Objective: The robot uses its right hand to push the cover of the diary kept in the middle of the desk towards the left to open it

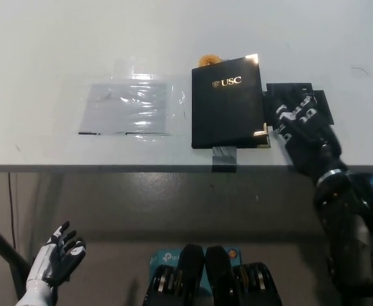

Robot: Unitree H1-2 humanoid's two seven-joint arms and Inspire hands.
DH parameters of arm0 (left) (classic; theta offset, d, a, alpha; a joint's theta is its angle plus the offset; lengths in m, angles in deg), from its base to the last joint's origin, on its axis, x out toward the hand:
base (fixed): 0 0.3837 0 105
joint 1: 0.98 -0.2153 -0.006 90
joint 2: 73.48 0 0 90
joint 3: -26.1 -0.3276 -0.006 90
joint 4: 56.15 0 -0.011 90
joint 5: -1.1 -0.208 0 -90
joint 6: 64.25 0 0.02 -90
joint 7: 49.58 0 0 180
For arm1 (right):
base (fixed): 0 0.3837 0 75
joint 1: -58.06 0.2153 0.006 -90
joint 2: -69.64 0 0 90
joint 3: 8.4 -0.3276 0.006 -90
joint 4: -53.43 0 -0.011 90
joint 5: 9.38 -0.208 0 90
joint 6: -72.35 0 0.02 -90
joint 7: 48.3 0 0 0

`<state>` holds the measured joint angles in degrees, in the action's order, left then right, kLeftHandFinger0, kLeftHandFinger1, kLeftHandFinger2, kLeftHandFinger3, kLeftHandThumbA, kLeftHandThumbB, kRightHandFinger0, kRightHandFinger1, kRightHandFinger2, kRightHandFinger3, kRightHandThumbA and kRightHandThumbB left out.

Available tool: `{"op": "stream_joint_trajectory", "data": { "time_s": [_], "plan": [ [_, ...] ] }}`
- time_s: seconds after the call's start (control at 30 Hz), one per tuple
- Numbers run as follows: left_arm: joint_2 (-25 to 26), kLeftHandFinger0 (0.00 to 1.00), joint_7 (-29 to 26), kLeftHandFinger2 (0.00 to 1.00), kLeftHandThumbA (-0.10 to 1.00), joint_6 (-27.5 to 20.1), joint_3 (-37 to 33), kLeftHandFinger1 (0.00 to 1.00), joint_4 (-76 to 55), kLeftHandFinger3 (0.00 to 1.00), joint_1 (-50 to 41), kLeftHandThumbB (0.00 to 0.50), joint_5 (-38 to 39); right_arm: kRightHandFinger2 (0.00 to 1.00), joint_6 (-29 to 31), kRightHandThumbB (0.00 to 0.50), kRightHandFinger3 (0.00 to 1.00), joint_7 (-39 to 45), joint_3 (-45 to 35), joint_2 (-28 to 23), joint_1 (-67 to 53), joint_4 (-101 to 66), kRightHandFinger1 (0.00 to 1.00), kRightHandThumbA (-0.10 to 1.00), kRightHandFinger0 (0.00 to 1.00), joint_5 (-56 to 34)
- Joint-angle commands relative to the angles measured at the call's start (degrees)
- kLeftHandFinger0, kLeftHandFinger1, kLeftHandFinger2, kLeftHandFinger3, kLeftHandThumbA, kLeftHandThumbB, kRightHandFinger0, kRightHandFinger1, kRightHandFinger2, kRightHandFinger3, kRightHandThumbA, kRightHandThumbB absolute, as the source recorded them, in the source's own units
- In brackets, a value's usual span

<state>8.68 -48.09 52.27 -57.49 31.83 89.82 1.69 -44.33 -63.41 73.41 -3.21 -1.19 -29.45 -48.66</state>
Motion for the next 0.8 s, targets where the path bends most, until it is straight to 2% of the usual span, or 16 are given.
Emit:
{"op": "stream_joint_trajectory", "data": {
  "time_s": [0.0, 0.1, 0.27, 0.33, 0.37, 0.47, 0.5, 0.57, 0.6, 0.7, 0.73, 0.77],
  "plan": [
    [-0.04, 1.0, -0.89, 1.0, 0.35, 0.41, 0.4, 1.0, -0.95, 1.0, 0.0, 0.333, 0.05, 1.0, 0.44, 0.177, 1.0, -1.18, -3.0, 2.05, 4.05, 1.67, 1.0, 0.59, 1.0, 0.49],
    [0.22, 1.0, -0.73, 1.0, 0.36, 0.41, 0.13, 1.0, -0.74, 1.0, 0.42, 0.321, -0.5, 1.0, 2.28, 0.179, 1.0, -1.82, -5.73, 3.59, 5.59, 4.9, 1.0, 0.59, 1.0, 0.36],
    [0.6, 1.0, -0.27, 1.0, 0.39, 0.41, -0.8, 1.0, -0.51, 1.0, 0.69, 0.333, -1.19, 1.0, 5.55, 0.183, 1.0, -2.05, -9.87, 5.37, 8.22, 10.51, 1.0, 0.56, 1.0, 0.48],
    [0.25, 1.0, -0.14, 1.0, 0.38, 0.41, -0.71, 1.0, -0.7, 1.0, 0.72, 0.348, -0.5, 1.0, 6.57, 0.198, 1.0, -1.13, -10.49, 4.98, 9.38, 12.76, 1.0, 0.56, 1.0, 1.11],
    [-0.09, 1.0, -0.37, 1.0, 0.37, 0.41, -0.62, 1.0, -0.9, 1.0, 0.41, 0.341, -0.4, 1.0, 6.9, 0.203, 1.0, -1.11, -10.95, 5.01, 9.58, 12.95, 1.0, 0.55, 1.0, 1.22],
    [-0.47, 1.0, -0.61, 1.0, 0.35, 0.41, -0.53, 1.0, -1.14, 1.0, -0.02, 0.328, -0.36, 1.0, 8.37, 0.185, 1.0, 0.26, -10.71, 3.95, 10.07, 13.92, 1.0, 0.55, 1.0, 2.58],
    [-0.22, 1.0, -0.45, 1.0, 0.37, 0.41, -0.76, 1.0, -1.25, 1.0, -0.11, 0.346, -0.67, 1.0, 8.22, 0.166, 1.0, 0.81, -11.19, 3.36, 10.53, 14.07, 1.0, 0.55, 1.0, 1.97],
    [-0.37, 1.0, -0.6, 1.0, 0.36, 0.41, -0.37, 1.0, -1.45, 1.0, -0.25, 0.343, -0.39, 1.0, 8.57, 0.167, 1.0, 1.13, -11.65, 2.6, 11.27, 14.56, 1.0, 0.55, 1.0, 2.02],
    [-0.25, 1.0, -0.46, 1.0, 0.36, 0.41, -0.45, 1.0, -1.38, 1.0, -0.25, 0.327, -0.44, 1.0, 9.0, 0.167, 1.0, 1.44, -11.68, 2.05, 11.57, 14.72, 1.0, 0.55, 1.0, 2.48],
    [0.13, 1.0, -0.5, 1.0, 0.37, 0.41, -0.55, 1.0, -1.44, 1.0, -0.08, 0.325, -0.92, 1.0, 9.51, 0.173, 1.0, 1.26, -12.62, 1.03, 12.98, 15.45, 1.0, 0.54, 1.0, 2.48],
    [0.11, 1.0, -0.55, 1.0, 0.37, 0.41, -0.58, 1.0, -1.14, 1.0, 0.17, 0.334, -0.98, 1.0, 8.83, 0.195, 1.0, 1.04, -12.9, 0.5, 13.18, 15.04, 1.0, 0.55, 1.0, 2.36],
    [0.01, 1.0, -0.47, 1.0, 0.36, 0.41, -0.46, 1.0, -1.08, 1.0, 0.24, 0.324, -0.66, 1.0, 8.74, 0.197, 1.0, 1.25, -13.04, 0.28, 13.15, 15.05, 1.0, 0.55, 1.0, 2.32]
  ]
}}
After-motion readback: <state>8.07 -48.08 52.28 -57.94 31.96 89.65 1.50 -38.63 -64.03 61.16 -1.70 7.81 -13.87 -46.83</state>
